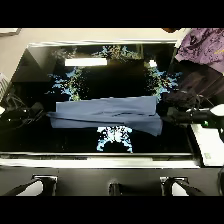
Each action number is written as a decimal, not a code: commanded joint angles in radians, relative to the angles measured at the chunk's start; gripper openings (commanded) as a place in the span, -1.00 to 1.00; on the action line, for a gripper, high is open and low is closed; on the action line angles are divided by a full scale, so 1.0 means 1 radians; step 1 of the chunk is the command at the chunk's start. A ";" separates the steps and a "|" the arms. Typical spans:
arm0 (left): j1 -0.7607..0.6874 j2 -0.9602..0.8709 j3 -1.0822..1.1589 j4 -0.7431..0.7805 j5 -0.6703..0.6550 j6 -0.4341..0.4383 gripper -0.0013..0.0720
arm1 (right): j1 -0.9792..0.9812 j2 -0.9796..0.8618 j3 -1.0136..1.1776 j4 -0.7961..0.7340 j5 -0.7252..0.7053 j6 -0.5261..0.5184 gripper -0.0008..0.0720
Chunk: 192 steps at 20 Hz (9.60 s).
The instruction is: Fold the clothes and pants, and hang the long-sleeved shirts on hangers.
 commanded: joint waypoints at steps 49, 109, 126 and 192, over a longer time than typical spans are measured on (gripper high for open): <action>-0.047 -0.426 0.632 0.084 -0.178 -0.038 0.34 | 0.100 -0.808 0.660 -0.001 0.166 0.033 0.45; -0.418 -0.561 1.140 0.131 -0.443 -0.282 -0.93 | 0.499 -0.319 0.933 -0.346 0.319 0.628 -0.89; -0.276 -0.507 1.110 0.137 -0.506 -0.282 -0.93 | 0.756 -0.592 0.933 -0.197 -0.001 0.639 -0.87; -0.267 -0.508 1.103 0.161 -0.506 -0.282 -0.93 | -0.274 -0.570 1.149 0.062 -0.037 0.807 -0.90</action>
